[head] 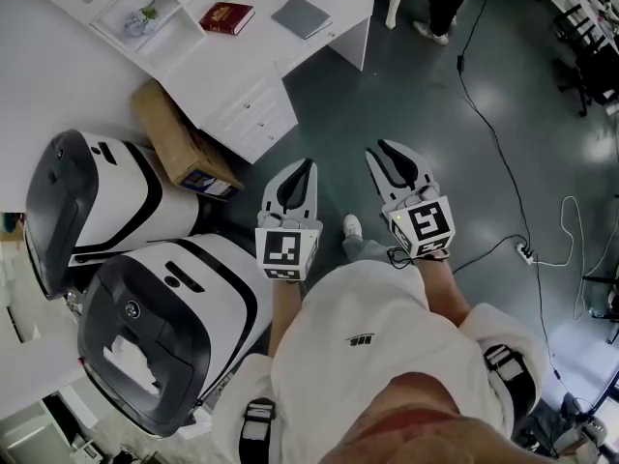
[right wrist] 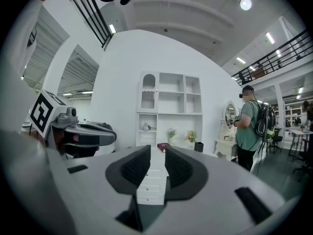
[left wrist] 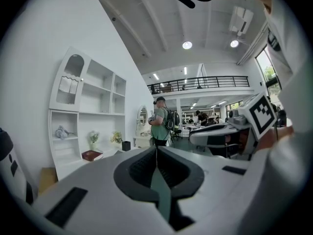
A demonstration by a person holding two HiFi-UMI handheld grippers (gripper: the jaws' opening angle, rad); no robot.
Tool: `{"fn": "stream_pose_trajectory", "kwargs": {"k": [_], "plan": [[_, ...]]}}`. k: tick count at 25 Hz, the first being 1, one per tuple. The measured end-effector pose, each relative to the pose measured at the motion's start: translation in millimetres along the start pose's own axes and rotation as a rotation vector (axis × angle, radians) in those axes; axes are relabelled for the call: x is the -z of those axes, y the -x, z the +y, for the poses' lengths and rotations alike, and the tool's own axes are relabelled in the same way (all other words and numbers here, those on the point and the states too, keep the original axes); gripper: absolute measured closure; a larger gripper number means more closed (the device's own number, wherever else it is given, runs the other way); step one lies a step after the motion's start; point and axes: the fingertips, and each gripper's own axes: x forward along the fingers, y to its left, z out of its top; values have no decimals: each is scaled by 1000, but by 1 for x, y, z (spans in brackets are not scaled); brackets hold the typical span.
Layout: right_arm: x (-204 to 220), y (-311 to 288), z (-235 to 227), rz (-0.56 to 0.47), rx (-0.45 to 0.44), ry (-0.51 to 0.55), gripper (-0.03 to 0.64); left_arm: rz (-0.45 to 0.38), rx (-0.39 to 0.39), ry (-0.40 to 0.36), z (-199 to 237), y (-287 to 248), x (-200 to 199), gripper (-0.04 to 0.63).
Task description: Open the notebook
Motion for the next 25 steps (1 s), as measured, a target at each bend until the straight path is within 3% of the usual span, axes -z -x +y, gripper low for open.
{"fn": "stream_pose_trajectory", "kwargs": {"k": [25], "plan": [[2,-42,-25,-3,-42,19,546,-11,-61,-1,23,-30,1,595]]}}
